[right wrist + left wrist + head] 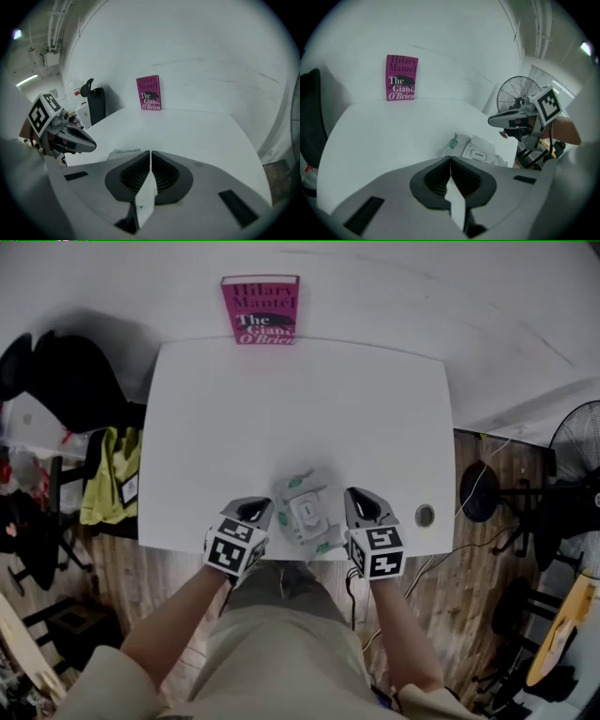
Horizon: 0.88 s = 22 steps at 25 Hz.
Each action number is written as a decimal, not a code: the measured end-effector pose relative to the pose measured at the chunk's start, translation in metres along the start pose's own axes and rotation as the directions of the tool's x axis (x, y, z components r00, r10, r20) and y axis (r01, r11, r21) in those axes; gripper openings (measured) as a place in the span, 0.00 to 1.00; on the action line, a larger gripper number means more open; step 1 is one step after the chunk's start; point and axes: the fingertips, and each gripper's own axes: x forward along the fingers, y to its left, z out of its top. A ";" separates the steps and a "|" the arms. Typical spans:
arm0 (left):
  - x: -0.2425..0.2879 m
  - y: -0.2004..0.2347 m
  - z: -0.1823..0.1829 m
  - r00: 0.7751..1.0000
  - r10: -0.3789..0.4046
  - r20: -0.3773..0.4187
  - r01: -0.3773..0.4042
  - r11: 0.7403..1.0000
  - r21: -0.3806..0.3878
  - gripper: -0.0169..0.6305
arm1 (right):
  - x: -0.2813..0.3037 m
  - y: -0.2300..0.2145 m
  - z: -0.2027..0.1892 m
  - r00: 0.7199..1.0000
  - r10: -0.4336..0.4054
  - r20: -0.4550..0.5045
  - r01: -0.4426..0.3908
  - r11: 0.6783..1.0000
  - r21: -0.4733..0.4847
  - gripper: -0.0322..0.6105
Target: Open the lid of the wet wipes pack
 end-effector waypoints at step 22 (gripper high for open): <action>-0.195 -0.047 0.197 0.880 -0.017 0.475 -0.123 0.958 0.261 0.06 | -0.187 0.068 0.218 0.857 0.078 0.509 -0.017 0.992 -0.123 0.10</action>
